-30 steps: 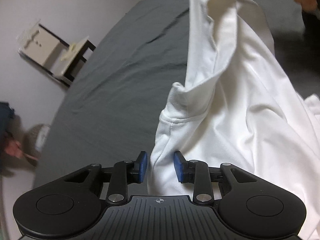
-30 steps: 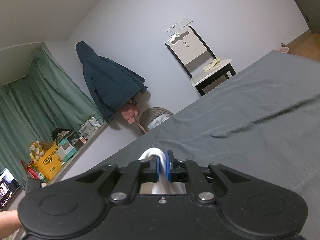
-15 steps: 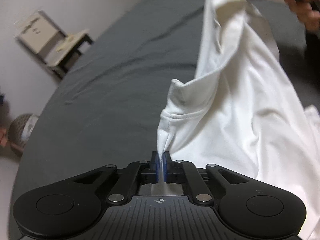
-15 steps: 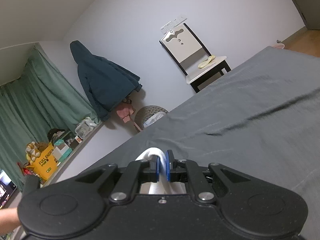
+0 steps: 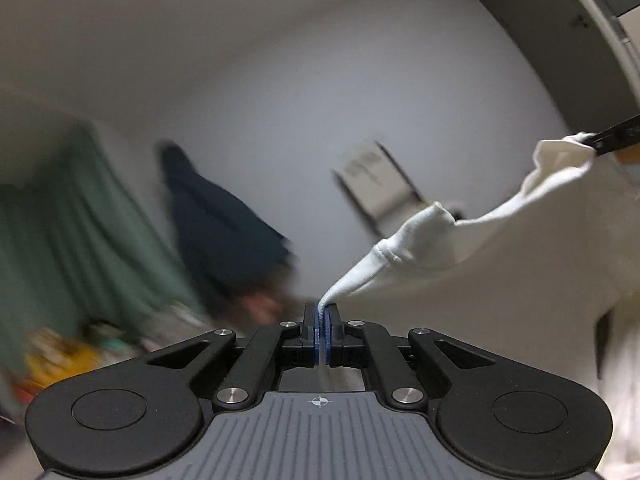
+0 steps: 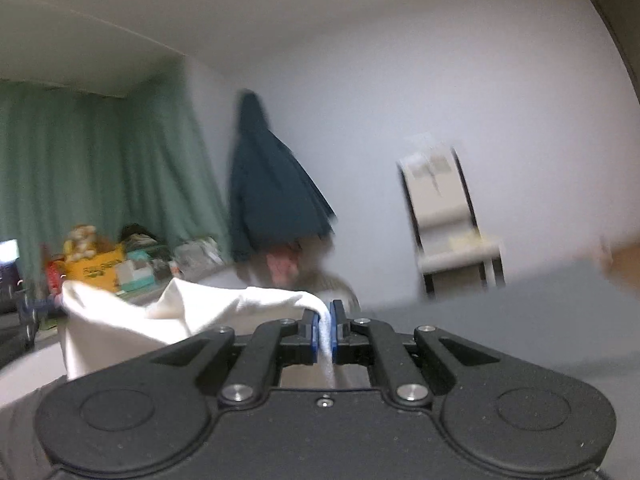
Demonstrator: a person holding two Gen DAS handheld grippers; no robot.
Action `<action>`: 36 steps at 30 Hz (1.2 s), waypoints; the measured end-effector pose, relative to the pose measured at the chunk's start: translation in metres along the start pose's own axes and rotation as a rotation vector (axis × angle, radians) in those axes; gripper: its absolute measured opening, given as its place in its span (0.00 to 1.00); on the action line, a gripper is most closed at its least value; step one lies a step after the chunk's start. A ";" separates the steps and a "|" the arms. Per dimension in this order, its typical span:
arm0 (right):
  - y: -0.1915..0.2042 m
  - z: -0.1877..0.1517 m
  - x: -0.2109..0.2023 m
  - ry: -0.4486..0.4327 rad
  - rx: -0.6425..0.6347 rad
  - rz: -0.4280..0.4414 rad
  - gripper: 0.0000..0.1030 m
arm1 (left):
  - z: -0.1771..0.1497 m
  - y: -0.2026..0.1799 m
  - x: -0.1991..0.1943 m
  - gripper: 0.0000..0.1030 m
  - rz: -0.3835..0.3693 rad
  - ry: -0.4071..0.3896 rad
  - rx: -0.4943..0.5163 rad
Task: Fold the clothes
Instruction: 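Raise the held shirt high with both grippers, stretching it between them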
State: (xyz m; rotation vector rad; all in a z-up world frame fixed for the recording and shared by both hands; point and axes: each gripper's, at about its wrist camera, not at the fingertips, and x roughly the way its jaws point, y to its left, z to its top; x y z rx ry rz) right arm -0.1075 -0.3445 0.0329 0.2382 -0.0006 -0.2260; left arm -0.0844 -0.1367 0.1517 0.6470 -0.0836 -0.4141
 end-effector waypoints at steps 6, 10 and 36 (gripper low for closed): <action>0.087 0.099 -0.075 -0.337 -0.213 0.035 0.06 | 0.076 0.088 -0.089 0.03 0.305 -0.251 0.065; 0.123 0.174 -0.137 -0.669 -0.222 0.064 0.06 | 0.142 0.131 -0.158 0.03 0.514 -0.502 0.075; 0.192 0.205 -0.123 -0.688 -0.403 0.047 0.06 | 0.159 0.223 -0.121 0.03 0.734 -0.409 0.077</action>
